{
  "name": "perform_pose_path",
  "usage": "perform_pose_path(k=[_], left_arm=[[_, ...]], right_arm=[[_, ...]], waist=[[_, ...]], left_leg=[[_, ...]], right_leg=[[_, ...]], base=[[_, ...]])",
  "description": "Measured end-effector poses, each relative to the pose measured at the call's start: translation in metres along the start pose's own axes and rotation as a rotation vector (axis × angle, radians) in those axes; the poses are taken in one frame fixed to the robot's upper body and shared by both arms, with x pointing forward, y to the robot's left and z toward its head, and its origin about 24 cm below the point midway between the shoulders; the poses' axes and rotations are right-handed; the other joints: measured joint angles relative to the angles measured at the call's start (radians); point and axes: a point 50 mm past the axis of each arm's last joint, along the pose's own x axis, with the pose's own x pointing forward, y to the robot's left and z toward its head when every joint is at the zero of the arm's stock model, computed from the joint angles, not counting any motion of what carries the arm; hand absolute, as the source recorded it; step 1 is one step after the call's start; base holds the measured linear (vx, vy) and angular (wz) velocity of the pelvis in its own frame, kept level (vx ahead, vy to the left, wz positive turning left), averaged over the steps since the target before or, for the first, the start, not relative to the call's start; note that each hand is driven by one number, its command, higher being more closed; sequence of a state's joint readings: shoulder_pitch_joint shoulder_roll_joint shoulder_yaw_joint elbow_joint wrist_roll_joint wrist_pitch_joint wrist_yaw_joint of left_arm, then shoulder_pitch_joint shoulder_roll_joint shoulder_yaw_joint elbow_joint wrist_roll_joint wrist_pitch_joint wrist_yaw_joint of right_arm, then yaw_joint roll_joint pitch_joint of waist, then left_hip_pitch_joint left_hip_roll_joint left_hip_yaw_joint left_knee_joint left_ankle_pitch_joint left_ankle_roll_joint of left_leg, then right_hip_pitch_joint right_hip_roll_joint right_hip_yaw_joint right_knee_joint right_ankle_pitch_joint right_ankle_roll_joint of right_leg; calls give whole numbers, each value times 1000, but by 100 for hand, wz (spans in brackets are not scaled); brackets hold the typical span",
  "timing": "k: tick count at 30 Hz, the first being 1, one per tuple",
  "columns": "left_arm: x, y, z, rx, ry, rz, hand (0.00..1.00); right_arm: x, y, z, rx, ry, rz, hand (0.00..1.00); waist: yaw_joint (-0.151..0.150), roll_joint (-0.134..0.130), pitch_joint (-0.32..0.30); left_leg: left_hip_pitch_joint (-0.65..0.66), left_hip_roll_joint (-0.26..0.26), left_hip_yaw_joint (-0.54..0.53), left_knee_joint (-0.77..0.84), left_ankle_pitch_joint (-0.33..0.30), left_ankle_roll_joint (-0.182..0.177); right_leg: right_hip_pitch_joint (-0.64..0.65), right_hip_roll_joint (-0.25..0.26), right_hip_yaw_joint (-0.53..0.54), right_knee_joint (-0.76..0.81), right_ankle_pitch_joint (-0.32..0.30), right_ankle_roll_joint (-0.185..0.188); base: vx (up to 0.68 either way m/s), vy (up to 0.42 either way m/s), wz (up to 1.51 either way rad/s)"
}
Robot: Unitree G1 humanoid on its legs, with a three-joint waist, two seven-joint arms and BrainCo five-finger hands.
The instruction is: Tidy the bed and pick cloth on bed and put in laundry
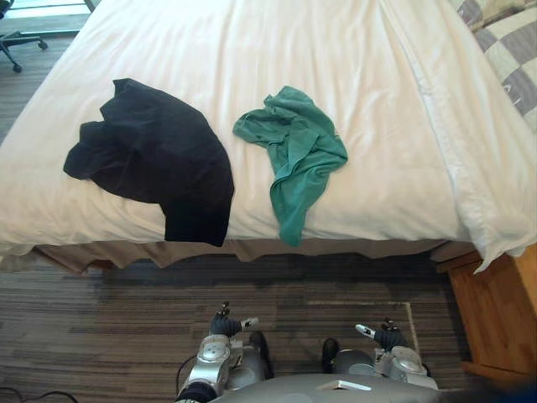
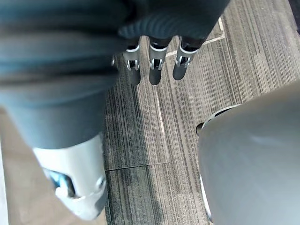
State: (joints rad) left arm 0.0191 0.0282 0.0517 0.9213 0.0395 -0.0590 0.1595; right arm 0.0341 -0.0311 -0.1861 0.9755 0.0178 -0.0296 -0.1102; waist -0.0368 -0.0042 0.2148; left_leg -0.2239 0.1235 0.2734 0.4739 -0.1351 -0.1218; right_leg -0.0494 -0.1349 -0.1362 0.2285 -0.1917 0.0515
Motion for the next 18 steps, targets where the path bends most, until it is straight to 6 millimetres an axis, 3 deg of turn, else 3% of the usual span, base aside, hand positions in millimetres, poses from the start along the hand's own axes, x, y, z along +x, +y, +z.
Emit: perform_pose_path(k=[1,3,4,7,9,10,11,12,13,15,16,17,18], left_arm=[[0,0,1,-1,-4,0,0],[0,6,-4,-11,13,17,0],[0,7,-4,-9,14,20,0],[1,13,-2,-3,-1,33,0],[0,13,-2,-11,-6,33,0],[0,15,-2,-6,-9,35,0],[1,19,-1,1,-11,45,0],[2,31,0,11,-18,87,0],[2,33,-1,13,-11,92,0],[3,36,-4,9,4,94,0],[2,36,-5,30,9,86,0],[2,36,-6,32,10,86,0],[3,36,-6,34,15,85,0]], right_arm=[[0,-1,0,1,2,-4,0],[0,-7,-1,13,6,-24,0],[0,-9,-1,19,7,-30,0],[-1,-22,-11,17,37,-66,0],[-6,-34,-28,3,92,-95,0],[-7,-38,-33,-4,115,-105,0],[-8,-33,-37,3,131,-96,0],[-9,-28,-42,14,151,-78,0],[-9,-29,-43,13,154,-80,0],[-9,-24,-43,21,160,-69,0],[-6,-22,-35,-9,137,-57,0],[-5,-23,-29,-33,116,-53,0],[-2,-22,-20,-80,84,-41,0]], waist=[[-1,-8,5],[-2,6,2],[-4,3,2],[-14,-15,5],[-14,-7,-3],[-14,-3,-11],[-16,-27,-17],[-23,-47,-31],[-11,-46,-33],[2,-41,-47],[2,-32,-48],[0,-31,-47],[0,-25,-44]], left_leg=[[-14,9,17,34,-23,13],[-19,106,75,90,-83,65],[-20,124,70,82,-89,64],[-33,186,-30,-51,-76,47],[-48,210,-133,-191,-41,46],[-64,189,-116,-156,57,-48],[-88,165,-106,-104,39,-77],[-152,135,-116,18,-46,-56],[-162,132,-114,59,-75,-63],[-153,122,-80,92,-104,-40],[-112,123,-40,43,-103,0],[-81,123,-22,7,-100,10],[-14,120,2,-69,-89,27]], right_leg=[[-4,-11,3,2,1,2],[-8,-33,27,5,6,24],[-11,-49,33,6,7,35],[-12,-160,42,5,-7,101],[13,-255,36,-16,-15,186],[39,-296,29,-53,-14,198],[64,-320,43,-89,-11,205],[91,-304,54,-108,28,190],[89,-306,43,-120,89,194],[57,-318,68,-115,296,182],[-7,-323,44,-31,346,65],[-50,-315,23,51,307,5],[-112,-264,-9,177,204,5]], base=[[-54,235,-14],[-1,335,-21],[45,312,-1],[97,426,27],[253,728,39],[248,657,33],[343,518,44],[308,298,17],[438,520,-2],[355,503,-34],[321,364,-36],[329,273,-55],[306,193,-63]])
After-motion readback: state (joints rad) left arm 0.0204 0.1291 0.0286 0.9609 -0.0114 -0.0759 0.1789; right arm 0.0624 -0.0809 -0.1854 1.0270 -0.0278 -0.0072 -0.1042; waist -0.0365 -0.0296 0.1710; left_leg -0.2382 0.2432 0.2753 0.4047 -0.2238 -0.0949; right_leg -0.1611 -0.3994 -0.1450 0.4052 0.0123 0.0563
